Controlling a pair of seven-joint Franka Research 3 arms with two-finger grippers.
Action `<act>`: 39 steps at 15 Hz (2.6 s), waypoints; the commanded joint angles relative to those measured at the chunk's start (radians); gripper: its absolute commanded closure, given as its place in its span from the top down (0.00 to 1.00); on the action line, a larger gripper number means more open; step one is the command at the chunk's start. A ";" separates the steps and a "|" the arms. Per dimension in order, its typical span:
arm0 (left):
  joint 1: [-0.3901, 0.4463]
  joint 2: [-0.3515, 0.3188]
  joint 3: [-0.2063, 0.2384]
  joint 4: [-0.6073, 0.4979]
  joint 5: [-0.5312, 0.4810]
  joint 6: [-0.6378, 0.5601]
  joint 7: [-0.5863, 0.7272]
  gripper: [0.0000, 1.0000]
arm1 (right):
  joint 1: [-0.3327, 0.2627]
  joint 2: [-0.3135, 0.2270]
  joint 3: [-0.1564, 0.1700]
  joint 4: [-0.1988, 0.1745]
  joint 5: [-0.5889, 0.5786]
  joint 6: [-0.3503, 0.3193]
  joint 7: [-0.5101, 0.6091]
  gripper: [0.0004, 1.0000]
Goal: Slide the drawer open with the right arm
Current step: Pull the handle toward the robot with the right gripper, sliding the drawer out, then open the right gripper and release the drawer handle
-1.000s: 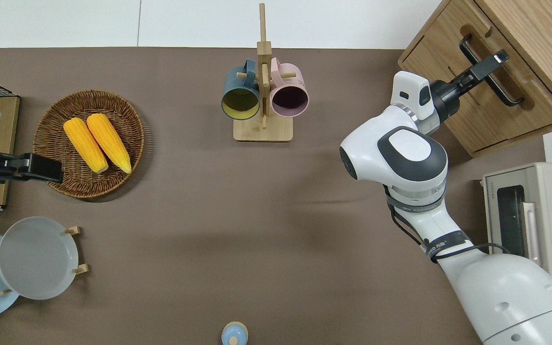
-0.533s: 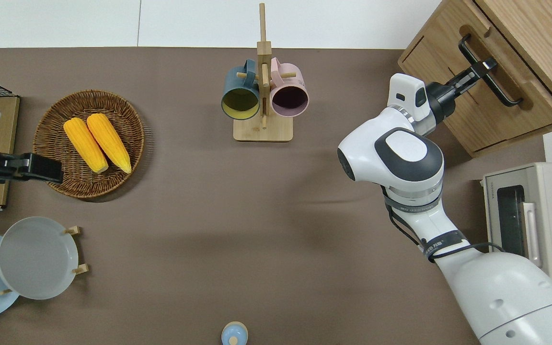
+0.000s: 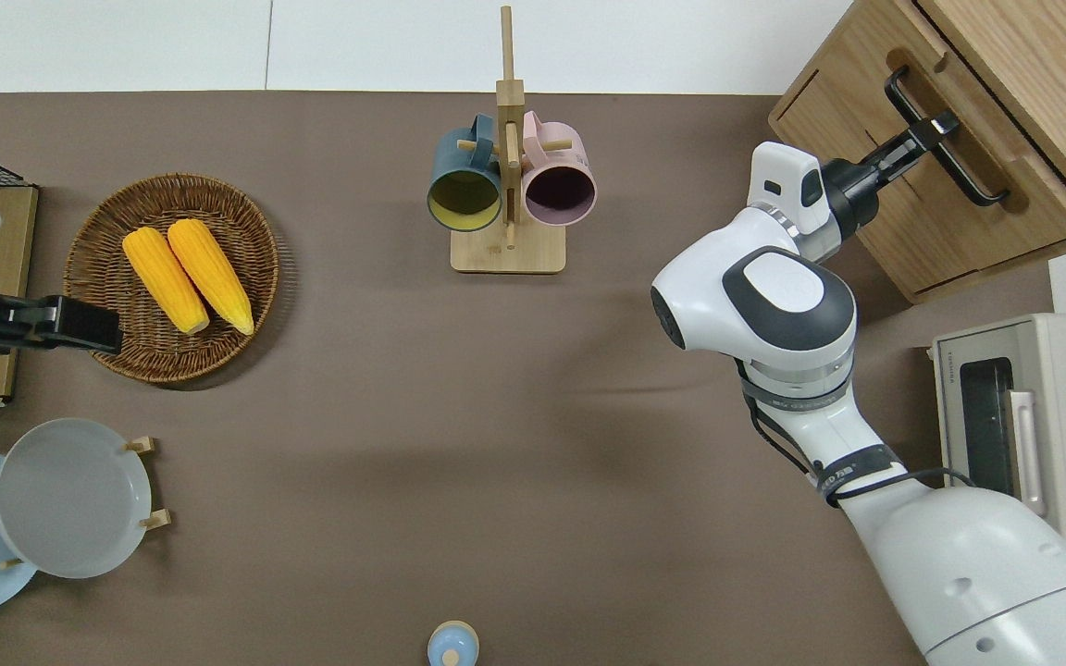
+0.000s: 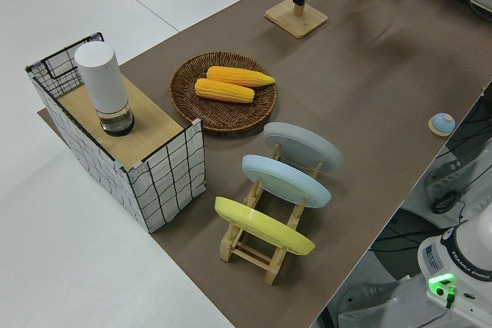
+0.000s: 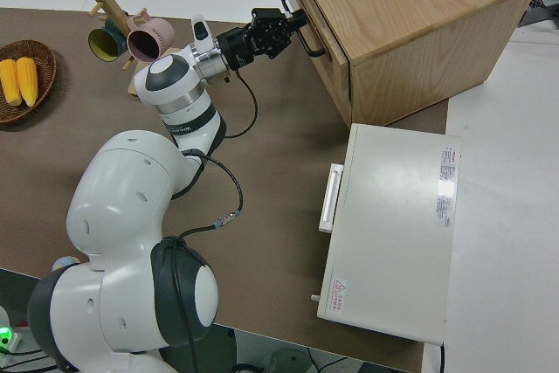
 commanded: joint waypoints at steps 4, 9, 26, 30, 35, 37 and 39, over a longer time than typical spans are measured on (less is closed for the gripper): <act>0.005 0.011 -0.007 0.026 0.017 -0.020 0.009 0.99 | 0.103 -0.007 0.018 0.014 0.079 -0.077 -0.041 0.00; 0.005 0.011 -0.007 0.024 0.017 -0.020 0.009 0.99 | 0.178 -0.010 0.018 0.014 0.138 -0.137 -0.044 0.00; 0.005 0.011 -0.007 0.026 0.017 -0.020 0.009 0.99 | 0.360 -0.006 0.018 0.029 0.270 -0.287 -0.060 0.00; 0.005 0.011 -0.007 0.026 0.017 -0.020 0.009 0.99 | 0.376 -0.003 0.018 0.034 0.273 -0.306 -0.060 0.00; 0.005 0.011 -0.007 0.026 0.017 -0.020 0.009 0.99 | 0.376 -0.001 0.018 0.034 0.273 -0.312 -0.057 0.06; 0.005 0.013 -0.007 0.026 0.017 -0.020 0.009 0.99 | 0.376 -0.001 0.018 0.034 0.273 -0.312 -0.052 0.38; 0.005 0.011 -0.007 0.024 0.017 -0.020 0.009 0.99 | 0.376 -0.001 0.018 0.036 0.274 -0.312 -0.051 0.72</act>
